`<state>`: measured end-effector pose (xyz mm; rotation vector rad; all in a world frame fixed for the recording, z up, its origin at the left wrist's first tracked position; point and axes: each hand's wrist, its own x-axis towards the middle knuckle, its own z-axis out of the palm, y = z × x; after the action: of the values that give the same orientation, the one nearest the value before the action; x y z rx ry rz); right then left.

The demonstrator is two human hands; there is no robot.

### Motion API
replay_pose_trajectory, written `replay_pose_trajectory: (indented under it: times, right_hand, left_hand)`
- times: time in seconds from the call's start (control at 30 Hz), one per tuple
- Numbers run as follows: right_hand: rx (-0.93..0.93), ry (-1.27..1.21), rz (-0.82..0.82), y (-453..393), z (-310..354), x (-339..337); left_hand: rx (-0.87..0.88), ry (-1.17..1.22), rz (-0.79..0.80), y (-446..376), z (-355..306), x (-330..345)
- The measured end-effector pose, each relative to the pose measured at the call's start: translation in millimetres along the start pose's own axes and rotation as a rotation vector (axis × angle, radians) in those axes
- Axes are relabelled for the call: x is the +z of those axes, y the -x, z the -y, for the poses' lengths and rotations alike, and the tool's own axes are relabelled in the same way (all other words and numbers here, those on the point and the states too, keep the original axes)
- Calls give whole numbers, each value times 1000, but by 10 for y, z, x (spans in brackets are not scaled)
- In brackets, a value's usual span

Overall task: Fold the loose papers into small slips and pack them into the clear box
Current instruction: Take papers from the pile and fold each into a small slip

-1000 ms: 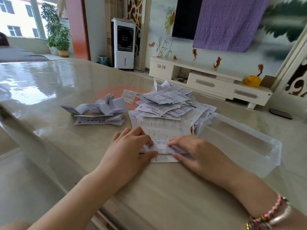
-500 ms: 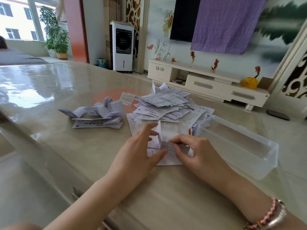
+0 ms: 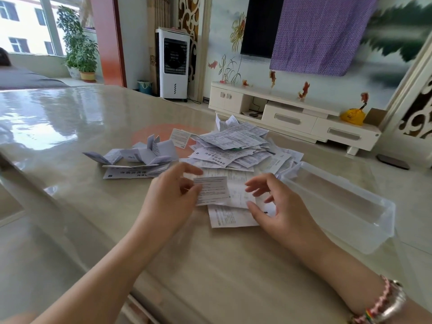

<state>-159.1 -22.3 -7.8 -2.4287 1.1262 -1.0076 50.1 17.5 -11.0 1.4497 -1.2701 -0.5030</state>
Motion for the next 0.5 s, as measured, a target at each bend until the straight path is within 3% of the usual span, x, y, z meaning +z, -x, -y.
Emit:
replay_pose_trajectory:
  times: [0.2,0.5]
  right_hand:
    - [6,130,62,-100,47,-28]
    - [161,225,208,-897,147,263]
  left_hand:
    - [-17,-263,-148,-129,110,-306]
    - [-170,-666,-38,-173,279,-462]
